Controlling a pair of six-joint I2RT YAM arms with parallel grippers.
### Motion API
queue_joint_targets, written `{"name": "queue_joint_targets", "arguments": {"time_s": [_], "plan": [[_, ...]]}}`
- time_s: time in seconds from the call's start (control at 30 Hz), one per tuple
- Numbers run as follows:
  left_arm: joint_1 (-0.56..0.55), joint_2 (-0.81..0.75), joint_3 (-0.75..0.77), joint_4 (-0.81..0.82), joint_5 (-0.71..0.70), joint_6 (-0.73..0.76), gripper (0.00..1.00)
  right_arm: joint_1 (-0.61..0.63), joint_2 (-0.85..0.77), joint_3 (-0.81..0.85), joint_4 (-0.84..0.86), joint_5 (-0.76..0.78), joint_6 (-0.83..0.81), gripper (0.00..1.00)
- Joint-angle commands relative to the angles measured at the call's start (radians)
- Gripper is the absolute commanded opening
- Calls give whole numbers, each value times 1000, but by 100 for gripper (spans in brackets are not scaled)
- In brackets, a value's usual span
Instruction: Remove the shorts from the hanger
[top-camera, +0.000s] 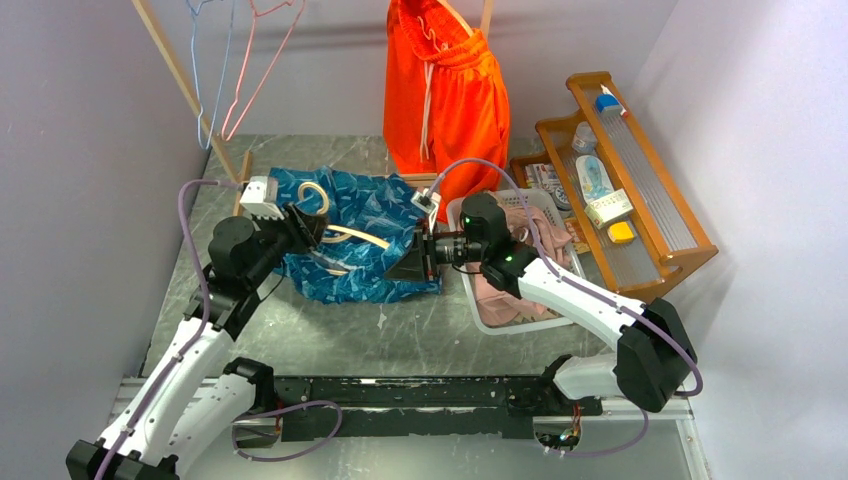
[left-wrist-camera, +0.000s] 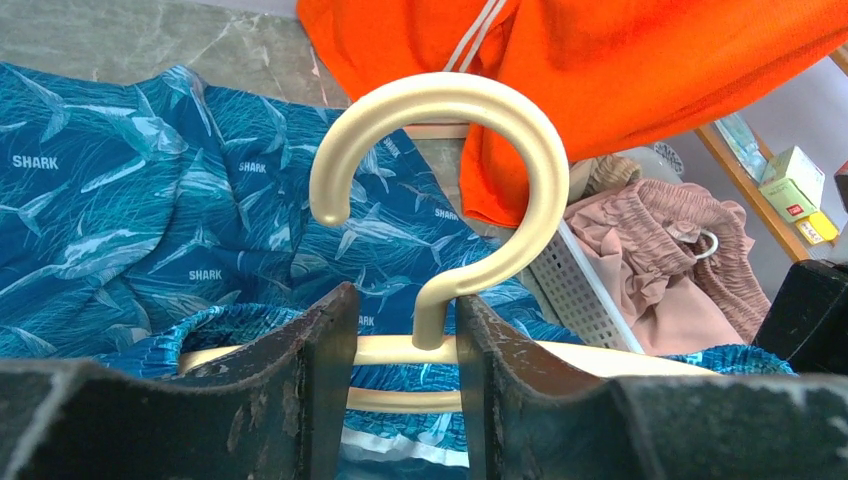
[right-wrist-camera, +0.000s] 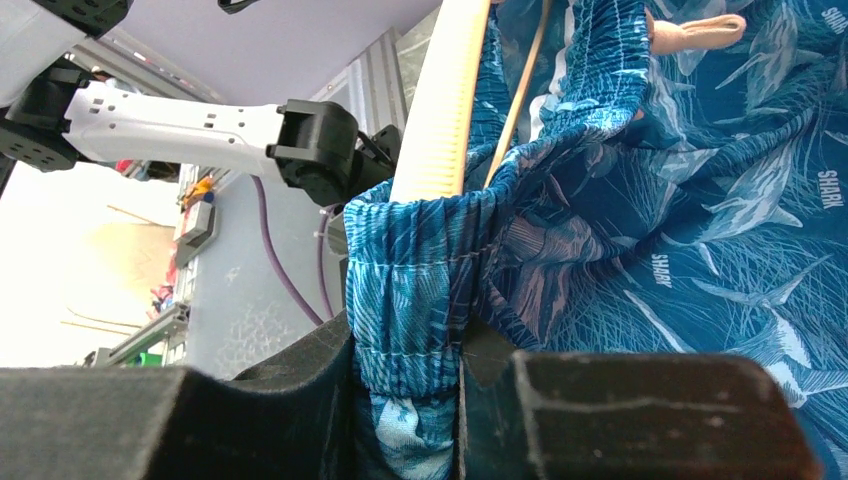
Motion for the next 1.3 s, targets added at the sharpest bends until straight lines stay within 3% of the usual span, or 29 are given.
{"name": "queue_joint_targets", "arguments": {"time_s": [0.0, 0.23, 0.33, 0.6, 0.8, 0.93, 1.03, 1.27], "plan": [[5, 32, 31, 23, -1, 3, 45, 23, -37, 38, 47, -201, -37, 0], [5, 5, -12, 129, 109, 31, 27, 23, -37, 33, 59, -220, -27, 0], [5, -1, -25, 152, 162, 33, 9, 24, -34, 30, 77, -220, -13, 0], [5, -55, -46, 114, 74, 31, 7, 23, -28, 29, 67, -172, -12, 1], [5, -104, -49, 47, 17, 51, 7, 23, 6, 76, -24, -135, -46, 51], [5, -121, -38, -35, -7, 98, 7, 22, 7, 100, -76, -72, -73, 68], [5, -139, -34, -77, -36, 110, 7, 22, -6, 110, -102, -3, -93, 74], [5, -183, -31, -139, -80, 111, 7, 22, -18, 127, -167, 161, -149, 77]]}}
